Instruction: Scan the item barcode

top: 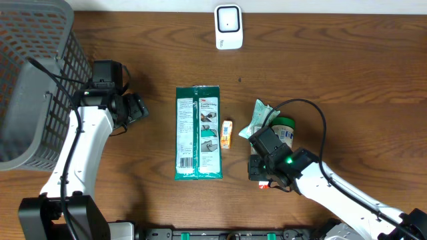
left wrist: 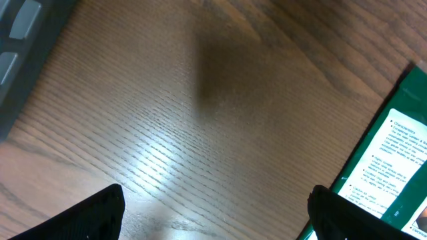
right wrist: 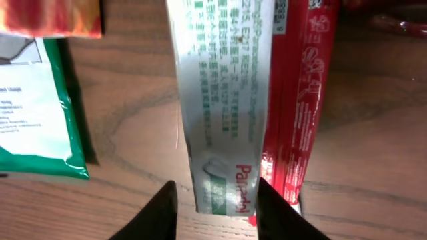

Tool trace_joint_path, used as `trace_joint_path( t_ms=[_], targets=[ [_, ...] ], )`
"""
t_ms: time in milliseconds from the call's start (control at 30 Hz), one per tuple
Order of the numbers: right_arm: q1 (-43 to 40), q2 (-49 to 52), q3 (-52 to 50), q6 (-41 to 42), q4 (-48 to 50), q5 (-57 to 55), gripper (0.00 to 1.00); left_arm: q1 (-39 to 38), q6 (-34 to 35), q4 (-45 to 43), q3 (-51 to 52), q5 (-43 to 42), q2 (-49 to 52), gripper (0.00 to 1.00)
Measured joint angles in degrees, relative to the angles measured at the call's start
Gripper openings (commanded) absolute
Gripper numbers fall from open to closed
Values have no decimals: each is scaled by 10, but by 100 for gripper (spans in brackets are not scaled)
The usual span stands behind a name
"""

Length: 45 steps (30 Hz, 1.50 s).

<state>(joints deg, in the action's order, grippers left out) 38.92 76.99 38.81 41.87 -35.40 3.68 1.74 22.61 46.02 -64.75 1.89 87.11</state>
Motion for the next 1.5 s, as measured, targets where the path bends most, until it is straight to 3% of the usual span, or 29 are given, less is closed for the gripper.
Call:
trace_joint_path(
  t_ms=[333,1133,1500],
  targets=[
    [0,0,0,0,2,-16,20,0,0,0,0,0,0,89],
    [0,-66,2,-5,-36,-23,15,0,0,0,0,0,0,89],
    [0,-103,85,-33,-170,-24,17,0,0,0,0,0,0,89]
  ],
)
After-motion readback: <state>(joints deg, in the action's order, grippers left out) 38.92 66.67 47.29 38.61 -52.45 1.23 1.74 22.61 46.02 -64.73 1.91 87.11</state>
